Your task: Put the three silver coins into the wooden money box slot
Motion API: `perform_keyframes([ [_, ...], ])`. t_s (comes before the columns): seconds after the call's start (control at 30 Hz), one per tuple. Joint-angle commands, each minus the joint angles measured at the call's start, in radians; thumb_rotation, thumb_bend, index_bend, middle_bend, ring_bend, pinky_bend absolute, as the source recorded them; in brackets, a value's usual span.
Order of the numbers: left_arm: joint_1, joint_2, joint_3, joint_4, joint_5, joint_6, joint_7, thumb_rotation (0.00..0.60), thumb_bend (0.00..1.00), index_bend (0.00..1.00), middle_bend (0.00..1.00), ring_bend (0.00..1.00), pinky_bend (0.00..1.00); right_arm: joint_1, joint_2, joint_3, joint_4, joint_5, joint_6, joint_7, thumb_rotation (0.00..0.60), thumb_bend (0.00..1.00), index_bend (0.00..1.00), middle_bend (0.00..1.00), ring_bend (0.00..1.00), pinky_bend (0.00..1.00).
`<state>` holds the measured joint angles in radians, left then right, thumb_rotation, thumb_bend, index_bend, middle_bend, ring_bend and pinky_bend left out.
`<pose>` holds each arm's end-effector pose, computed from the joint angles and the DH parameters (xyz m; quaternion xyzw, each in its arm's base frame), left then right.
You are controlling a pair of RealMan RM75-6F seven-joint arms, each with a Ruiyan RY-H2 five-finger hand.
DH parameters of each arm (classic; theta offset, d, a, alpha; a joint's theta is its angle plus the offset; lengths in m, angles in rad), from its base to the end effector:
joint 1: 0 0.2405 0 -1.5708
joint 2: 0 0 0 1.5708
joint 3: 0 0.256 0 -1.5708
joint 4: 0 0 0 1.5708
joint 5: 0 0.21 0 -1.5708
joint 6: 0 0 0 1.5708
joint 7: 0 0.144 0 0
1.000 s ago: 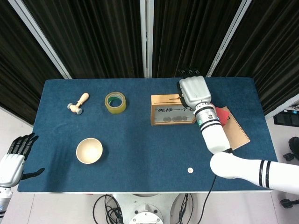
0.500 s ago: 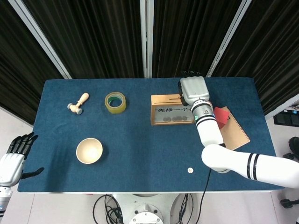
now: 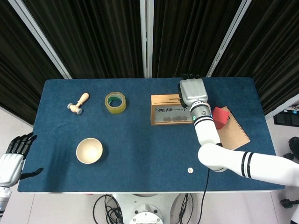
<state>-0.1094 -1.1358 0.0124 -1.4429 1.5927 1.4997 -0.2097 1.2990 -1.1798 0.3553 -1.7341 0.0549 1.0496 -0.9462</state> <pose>-0.3303 0.1780 0.1589 -0.6213 -0.3944 -0.4099 0.5390 -0.0178 -0.4264 0.1068 0.6856 -0.4052 0.2603 0.5459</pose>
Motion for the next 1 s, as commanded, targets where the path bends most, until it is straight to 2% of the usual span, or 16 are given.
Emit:
perform_keyframes([
  [0.03, 0.000, 0.001, 0.002, 0.000, 0.000, -0.003, -0.004, 0.600, 0.00, 0.01, 0.00, 0.00, 0.00, 0.003, -0.004, -0.006, 0.002, -0.003, 0.003, 0.000, 0.600, 0.44, 0.82, 0.09, 0.00, 0.00],
  [0.83, 0.001, 0.002, 0.000, 0.004, -0.004, -0.005, -0.013, 0.600, 0.00, 0.01, 0.00, 0.00, 0.00, 0.008, -0.020, -0.026, 0.026, -0.012, 0.000, 0.029, 0.600, 0.44, 0.82, 0.09, 0.00, 0.00],
  [1.0, 0.001, 0.003, -0.001, 0.004, -0.005, -0.004, -0.014, 0.600, 0.00, 0.01, 0.00, 0.00, 0.00, 0.008, -0.022, -0.026, 0.033, -0.018, -0.003, 0.037, 0.600, 0.44, 0.78, 0.09, 0.00, 0.00],
])
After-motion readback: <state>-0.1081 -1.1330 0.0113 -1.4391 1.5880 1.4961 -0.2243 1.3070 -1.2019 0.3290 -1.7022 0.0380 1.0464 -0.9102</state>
